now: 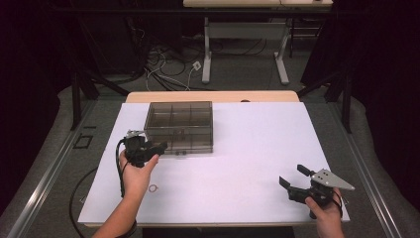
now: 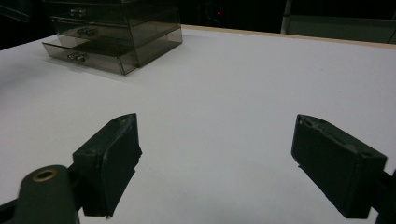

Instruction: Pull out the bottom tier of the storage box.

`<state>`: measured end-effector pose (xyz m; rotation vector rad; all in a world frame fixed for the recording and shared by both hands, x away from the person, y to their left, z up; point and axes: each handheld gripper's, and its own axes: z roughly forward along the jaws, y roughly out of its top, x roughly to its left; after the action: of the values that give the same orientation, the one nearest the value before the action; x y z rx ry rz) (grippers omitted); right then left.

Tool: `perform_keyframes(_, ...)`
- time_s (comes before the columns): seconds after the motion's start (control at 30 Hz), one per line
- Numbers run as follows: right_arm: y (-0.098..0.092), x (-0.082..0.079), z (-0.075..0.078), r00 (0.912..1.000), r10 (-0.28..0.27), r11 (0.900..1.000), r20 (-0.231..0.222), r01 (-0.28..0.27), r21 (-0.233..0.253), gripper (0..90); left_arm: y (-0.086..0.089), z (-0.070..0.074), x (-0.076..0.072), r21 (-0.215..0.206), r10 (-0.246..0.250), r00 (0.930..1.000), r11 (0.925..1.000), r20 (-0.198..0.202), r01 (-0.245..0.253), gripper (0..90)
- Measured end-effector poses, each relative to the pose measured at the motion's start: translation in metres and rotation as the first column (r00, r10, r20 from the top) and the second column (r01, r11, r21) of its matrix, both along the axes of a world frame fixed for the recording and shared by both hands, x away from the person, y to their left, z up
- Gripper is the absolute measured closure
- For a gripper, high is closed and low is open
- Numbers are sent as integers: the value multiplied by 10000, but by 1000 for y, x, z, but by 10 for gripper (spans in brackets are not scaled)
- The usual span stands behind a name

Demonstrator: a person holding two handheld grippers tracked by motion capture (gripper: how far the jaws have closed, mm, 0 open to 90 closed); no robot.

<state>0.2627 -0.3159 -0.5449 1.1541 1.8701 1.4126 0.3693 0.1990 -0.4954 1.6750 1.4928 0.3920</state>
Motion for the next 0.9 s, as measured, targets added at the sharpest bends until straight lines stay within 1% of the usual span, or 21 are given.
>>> perform_keyframes(0.2, 0, 0, 0, 10000, 6, 10000, 22, -6, -13, 147, 5, 0, 5, 322, 72, 10000, 9995, 37, -73, 359)
perform_keyframes(0.23, 0, 0, 0, 10000, 11, 10000, 5, -11, -8, 147, 6, 0, 6, 345, 150, 9999, 9993, -3, -149, 358)
perform_keyframes(0.27, 0, 0, 0, 10000, 51, 10000, 15, -51, 25, 147, 8, 0, 7, 350, 117, 9999, 9993, -15, -116, 361)
perform_keyframes(0.37, 0, 0, 0, 10000, 78, 10000, 8, -78, -19, 147, 11, 0, 8, 301, 118, 9999, 9995, -63, -116, 391)
perform_keyframes(0.4, 0, 0, 0, 10000, 88, 10000, -8, -88, -5, 147, 12, -1, 9, 268, 206, 9998, 9994, -22, -206, 391)
perform_keyframes(0.43, 0, 0, 0, 10000, 85, 10000, -15, -85, -20, 147, 15, -2, 10, 354, 242, 9997, 9991, -69, -240, 401)
perform_keyframes(0.63, 0, 0, 0, 10000, 93, 9999, 1, -93, -38, 147, 22, -4, 13, 506, 293, 9995, 9983, -110, -287, 450)
perform_keyframes(0.67, 1, 0, 0, 10000, 67, 10000, -42, -67, 72, 147, 24, -4, 14, 553, 321, 9993, 9980, -165, -311, 458)
perform_keyframes(0.7, 0, 0, 0, 10000, 78, 10000, 7, -78, 23, 147, 24, -4, 14, 553, 321, 9993, 9980, -165, -311, 464)
perform_keyframes(0.83, 0, 0, 0, 9999, 105, 9999, 8, -105, -15, 147, 27, -6, 16, 567, 441, 9988, 9975, -225, -428, 485)
perform_keyframes(0.9, 0, 0, 0, 9999, 110, 9999, -1, -110, -32, 147, 28, -7, 18, 724, 602, 9976, 9957, -351, -575, 502)
